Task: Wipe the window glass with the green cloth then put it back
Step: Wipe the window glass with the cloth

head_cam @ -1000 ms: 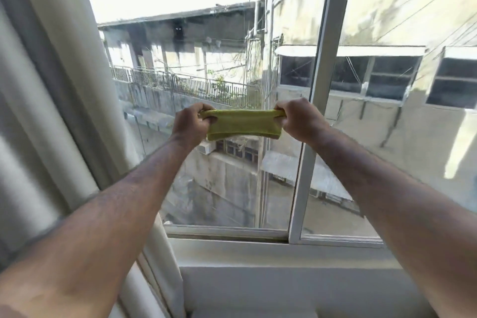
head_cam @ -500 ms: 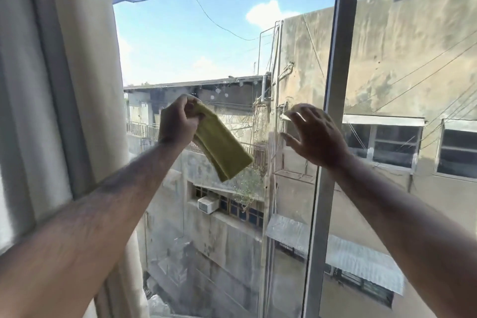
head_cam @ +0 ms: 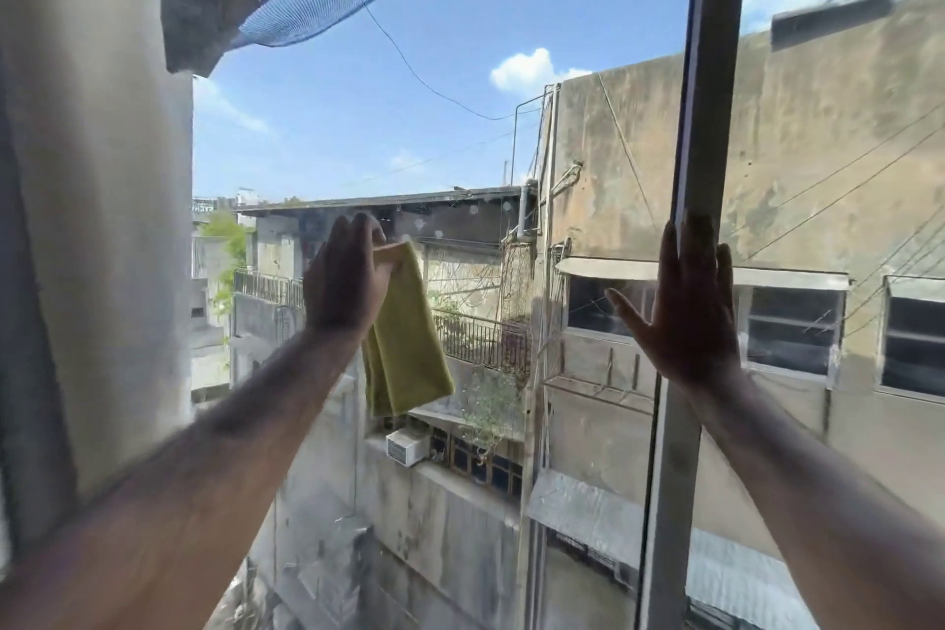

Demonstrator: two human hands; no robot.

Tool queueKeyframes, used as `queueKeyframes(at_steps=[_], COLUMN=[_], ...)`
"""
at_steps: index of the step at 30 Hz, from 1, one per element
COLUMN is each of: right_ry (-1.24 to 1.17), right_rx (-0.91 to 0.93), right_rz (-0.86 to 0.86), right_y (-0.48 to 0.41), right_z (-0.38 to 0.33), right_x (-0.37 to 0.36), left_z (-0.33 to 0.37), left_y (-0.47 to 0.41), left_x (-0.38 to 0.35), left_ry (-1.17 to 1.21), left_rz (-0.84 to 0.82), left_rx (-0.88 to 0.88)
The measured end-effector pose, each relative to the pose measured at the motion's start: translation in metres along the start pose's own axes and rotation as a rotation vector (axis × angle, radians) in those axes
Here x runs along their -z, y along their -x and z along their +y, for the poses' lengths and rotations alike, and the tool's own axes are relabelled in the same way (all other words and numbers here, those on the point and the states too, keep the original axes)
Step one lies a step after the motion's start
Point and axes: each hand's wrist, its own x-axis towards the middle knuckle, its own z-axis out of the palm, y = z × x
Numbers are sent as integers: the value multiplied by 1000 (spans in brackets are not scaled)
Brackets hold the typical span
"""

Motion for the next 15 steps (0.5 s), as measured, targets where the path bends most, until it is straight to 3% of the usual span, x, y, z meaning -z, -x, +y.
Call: queueKeyframes(at_steps=[6,11,15], right_ry=[76,93,92], right_rx=[11,30,50], right_rz=[145,186,227], right_y=[0,0,-1], right_z=[4,10,12], right_x=[-18,-27,-34], left_z=[-14,-14,-17], left_y=[45,114,124], left_x=[-50,-90,-109], left_ry=[51,19,-12], left_rz=[123,-6,17], left_rx=[-18,-74,-65])
